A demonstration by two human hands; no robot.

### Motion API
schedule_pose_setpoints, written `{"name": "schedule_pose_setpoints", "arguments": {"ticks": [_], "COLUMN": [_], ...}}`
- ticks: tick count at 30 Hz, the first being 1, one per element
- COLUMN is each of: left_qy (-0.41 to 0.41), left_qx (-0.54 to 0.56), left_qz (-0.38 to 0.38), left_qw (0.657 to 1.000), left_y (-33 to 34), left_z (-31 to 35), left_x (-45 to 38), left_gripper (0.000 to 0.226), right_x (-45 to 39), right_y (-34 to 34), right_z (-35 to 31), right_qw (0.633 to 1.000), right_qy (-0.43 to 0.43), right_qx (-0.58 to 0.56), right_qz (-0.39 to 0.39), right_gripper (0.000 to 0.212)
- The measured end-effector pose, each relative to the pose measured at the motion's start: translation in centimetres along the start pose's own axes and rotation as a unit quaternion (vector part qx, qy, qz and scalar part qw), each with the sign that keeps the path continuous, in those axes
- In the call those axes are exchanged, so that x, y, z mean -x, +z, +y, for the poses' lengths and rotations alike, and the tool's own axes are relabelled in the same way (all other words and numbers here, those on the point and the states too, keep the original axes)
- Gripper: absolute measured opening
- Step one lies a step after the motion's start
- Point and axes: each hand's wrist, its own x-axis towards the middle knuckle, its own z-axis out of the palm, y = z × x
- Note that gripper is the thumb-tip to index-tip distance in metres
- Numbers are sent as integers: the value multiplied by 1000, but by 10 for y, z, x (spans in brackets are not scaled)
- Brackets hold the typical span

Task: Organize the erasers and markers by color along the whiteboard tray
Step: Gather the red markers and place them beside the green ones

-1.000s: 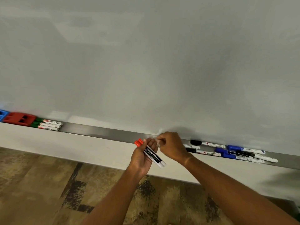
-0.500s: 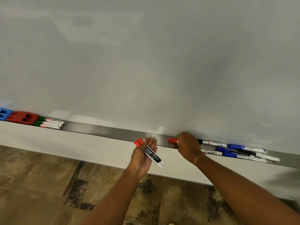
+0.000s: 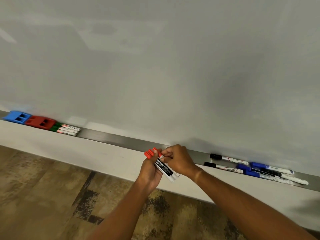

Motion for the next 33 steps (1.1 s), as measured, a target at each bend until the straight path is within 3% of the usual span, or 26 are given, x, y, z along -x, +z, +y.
{"name": "schedule_pose_setpoints", "arguments": {"ticks": [15, 18, 28, 33], "left_qy": [95, 112, 115, 115], "left_qx": [-2, 20, 70, 73], "left_qz": [81, 102, 122, 120], "left_qw": [992, 988, 983, 983], "left_y": [-41, -58, -137, -165], "left_z": [56, 83, 181, 219], "left_x": [42, 48, 28, 21], "left_gripper": [30, 21, 27, 20], "right_x": [-21, -33, -86, -112], "right_y": [56, 81, 169, 200], "right_z": [-57, -75, -138, -163], "right_qw": [989, 989, 983, 987], "right_qy": [-80, -74, -49, -67], "right_qx": [-26, 7, 6, 26], "right_qz": [-125, -131, -176, -144], "right_gripper": [18, 16, 23, 24]}}
